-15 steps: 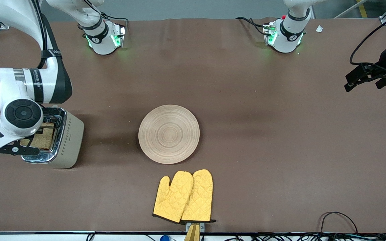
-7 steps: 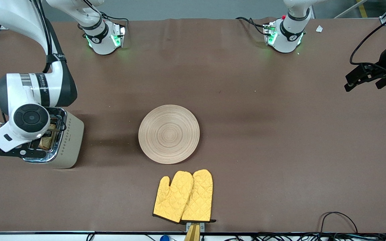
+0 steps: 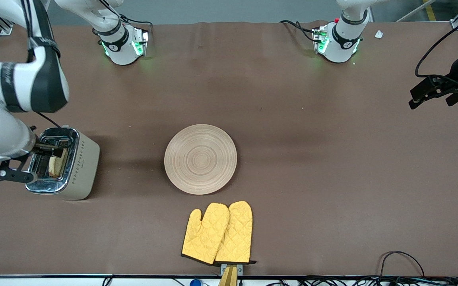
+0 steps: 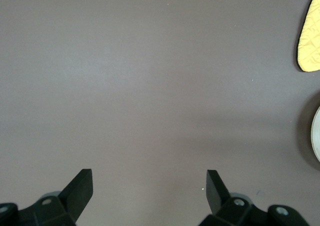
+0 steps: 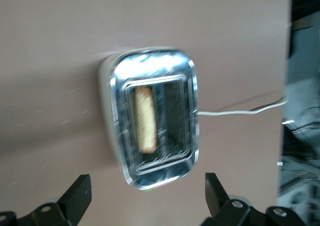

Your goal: Move plate and put bread in toaster

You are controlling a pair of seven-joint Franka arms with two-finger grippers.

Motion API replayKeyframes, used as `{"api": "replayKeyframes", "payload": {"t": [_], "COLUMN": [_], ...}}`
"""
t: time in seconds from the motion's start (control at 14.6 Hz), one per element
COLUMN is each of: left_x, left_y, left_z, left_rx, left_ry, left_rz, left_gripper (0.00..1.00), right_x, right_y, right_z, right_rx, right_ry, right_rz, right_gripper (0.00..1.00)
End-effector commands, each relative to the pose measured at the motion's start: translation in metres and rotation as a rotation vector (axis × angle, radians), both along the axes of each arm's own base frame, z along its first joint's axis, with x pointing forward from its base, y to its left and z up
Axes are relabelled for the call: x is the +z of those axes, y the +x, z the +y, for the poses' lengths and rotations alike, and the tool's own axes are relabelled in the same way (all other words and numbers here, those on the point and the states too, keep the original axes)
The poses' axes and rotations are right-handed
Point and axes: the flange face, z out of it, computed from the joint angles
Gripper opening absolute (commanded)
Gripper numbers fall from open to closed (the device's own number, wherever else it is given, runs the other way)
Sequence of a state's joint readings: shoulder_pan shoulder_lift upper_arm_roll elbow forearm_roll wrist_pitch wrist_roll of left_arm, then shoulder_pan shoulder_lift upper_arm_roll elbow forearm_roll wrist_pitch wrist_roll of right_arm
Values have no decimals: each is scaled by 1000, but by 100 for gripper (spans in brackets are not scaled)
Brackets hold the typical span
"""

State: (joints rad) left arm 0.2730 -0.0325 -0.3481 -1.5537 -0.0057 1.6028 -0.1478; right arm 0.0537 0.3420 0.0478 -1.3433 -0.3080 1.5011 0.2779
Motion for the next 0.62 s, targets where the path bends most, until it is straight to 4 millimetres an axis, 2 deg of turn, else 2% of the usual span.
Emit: {"api": "replayKeyframes", "payload": {"t": [0.0, 0.07, 0.14, 0.21, 0.34, 0.41, 0.55], "left_x": [10, 9, 8, 6, 6, 6, 8], "left_y": [-4, -4, -3, -1, -1, -2, -2], "left_z": [0, 1, -1, -3, -3, -4, -5], "left_rx": [-7, -9, -10, -15, -16, -18, -19], "left_ry": [-4, -4, -4, -4, -4, -3, -3], "left_rz": [-19, -17, -17, -13, -13, -11, -17], "left_gripper": [100, 100, 100, 100, 100, 100, 100], "right_x": [56, 69, 82, 94, 115, 113, 114], "right_y": [-30, -40, -47, -57, -73, -77, -100], "right_z": [-32, -45, -51, -50, -61, -60, -56], "right_rx": [-67, -96, -102, -58, 52, 54, 69], "right_ry": [205, 255, 292, 310, 373, 376, 365], "right_rz": [-47, -53, -69, -83, -106, -98, -120], "right_gripper": [100, 100, 100, 100, 100, 100, 100]}}
